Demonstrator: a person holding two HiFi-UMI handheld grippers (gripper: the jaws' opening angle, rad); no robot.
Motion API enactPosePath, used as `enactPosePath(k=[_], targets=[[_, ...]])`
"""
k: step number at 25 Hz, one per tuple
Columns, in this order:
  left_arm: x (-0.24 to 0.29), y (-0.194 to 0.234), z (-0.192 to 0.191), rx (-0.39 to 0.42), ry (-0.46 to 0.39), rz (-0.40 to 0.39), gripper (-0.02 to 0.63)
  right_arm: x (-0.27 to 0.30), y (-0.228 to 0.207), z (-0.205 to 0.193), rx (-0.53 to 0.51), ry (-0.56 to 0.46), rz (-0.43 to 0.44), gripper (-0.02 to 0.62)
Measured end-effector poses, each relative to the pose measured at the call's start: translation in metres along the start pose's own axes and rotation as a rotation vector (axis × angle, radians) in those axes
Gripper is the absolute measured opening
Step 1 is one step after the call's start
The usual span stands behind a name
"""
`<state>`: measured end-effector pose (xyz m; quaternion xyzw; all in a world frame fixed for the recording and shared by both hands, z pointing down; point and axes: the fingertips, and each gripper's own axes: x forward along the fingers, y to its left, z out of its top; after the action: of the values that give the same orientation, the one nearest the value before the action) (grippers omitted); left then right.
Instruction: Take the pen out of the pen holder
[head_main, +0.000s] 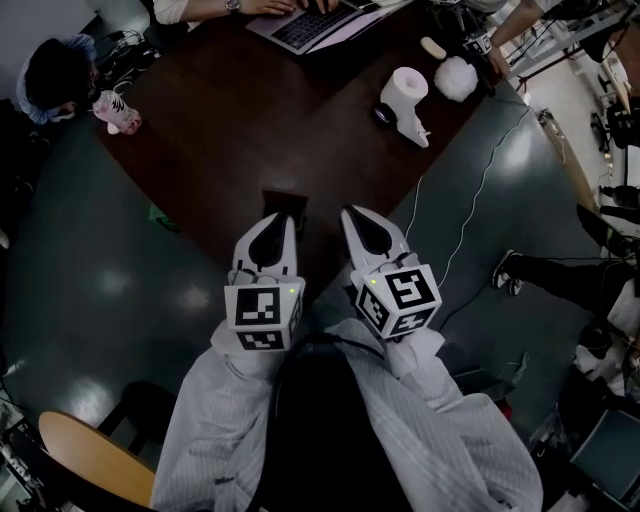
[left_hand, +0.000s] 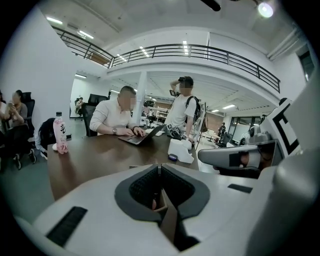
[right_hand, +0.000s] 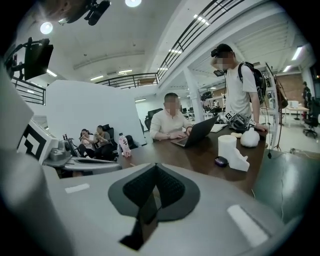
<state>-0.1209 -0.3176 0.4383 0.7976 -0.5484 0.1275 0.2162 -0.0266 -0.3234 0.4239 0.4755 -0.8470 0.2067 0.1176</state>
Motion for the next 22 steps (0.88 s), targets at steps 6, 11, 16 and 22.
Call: enactPosePath(k=[6,11,16,22], targets=[[0.02,-0.004,-0.025,0.007,0.08,-0.006,0.079,-0.001,-0.002,-0.016,0.025,0.024,0.001,0.002],[0.035,0.0,-0.038,0.004,0.126,0.022,0.141,-0.001,-0.005,-0.024,0.035,0.045,0.014,0.002],[0.044,0.0,-0.046,0.021,0.138,0.051,0.15,0.001,-0.012,-0.025,0.03,0.062,0.025,0.002],[0.055,0.002,-0.057,0.033,0.175,0.076,0.149,0.009,-0.02,-0.026,0.027,0.078,0.032,0.002]])
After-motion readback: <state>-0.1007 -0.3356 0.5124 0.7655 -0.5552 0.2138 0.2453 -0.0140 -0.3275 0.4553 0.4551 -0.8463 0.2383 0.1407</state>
